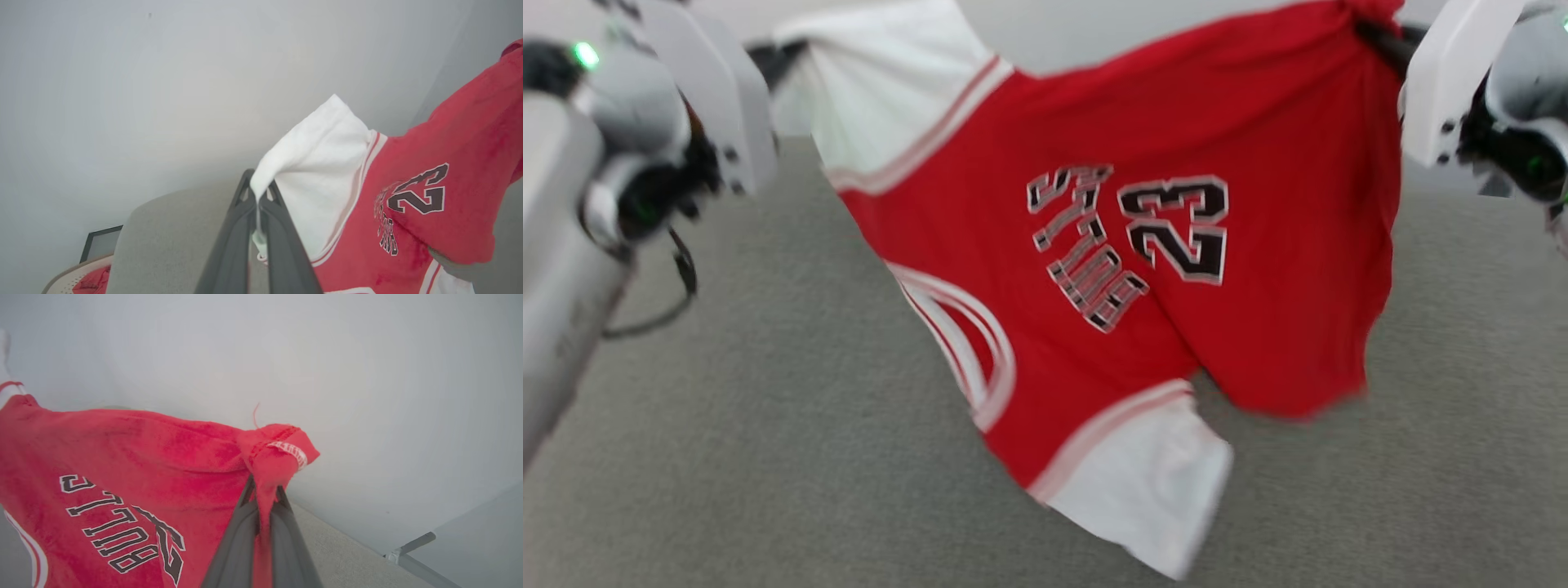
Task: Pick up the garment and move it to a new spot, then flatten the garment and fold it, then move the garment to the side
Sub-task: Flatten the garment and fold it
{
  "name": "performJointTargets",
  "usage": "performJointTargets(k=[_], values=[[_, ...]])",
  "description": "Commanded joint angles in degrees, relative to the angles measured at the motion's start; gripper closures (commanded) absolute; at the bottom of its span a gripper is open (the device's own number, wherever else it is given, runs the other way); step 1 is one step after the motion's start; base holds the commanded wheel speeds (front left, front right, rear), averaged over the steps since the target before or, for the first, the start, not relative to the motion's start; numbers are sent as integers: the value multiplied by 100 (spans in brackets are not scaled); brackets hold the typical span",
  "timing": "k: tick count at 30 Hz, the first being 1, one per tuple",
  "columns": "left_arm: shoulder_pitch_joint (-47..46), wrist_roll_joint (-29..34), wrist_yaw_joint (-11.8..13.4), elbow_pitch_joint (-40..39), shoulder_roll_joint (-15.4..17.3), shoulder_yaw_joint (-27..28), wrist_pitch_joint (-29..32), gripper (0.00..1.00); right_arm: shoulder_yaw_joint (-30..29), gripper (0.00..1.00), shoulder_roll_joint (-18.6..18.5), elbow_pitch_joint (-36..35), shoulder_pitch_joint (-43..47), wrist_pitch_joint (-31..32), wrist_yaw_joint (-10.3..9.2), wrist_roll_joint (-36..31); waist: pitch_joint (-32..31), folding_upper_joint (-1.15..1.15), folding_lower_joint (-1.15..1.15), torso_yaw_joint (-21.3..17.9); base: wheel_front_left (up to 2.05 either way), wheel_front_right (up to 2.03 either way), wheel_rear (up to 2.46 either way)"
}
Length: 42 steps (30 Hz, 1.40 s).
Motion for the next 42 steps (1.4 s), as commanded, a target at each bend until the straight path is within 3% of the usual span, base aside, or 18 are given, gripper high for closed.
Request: performJointTargets(k=[1, 13, 24, 32, 42], values=[[-237, 83, -73, 172, -45, 30, -75, 100, -60, 100, 11, 76, -127, -157, -6, -94, -108, 0, 0, -195, 0, 0, 0], [-1637, 610, -428, 1461, -408, -46, -903, 100, -256, 100, 187, 434, -677, -1191, -6, -438, -166, 0, 0, -526, 0, 0, 0], [-2357, 603, -485, 1955, -523, -369, -1265, 100, -245, 100, 57, 308, -959, -1266, -6, -268, 144, 0, 0, -717, 0, 0, 0], [-2961, 662, -479, 2123, -414, -634, -1556, 100, -332, 100, -19, 256, -1313, -1515, -6, -400, 953, 0, 0, -878, 0, 0, 0], [-4558, 1332, -459, 2640, -514, -682, -2678, 100, -714, 100, 190, 989, -2433, -3264, -7, -1655, 2510, 0, 0, -1065, 0, 0, 0]])
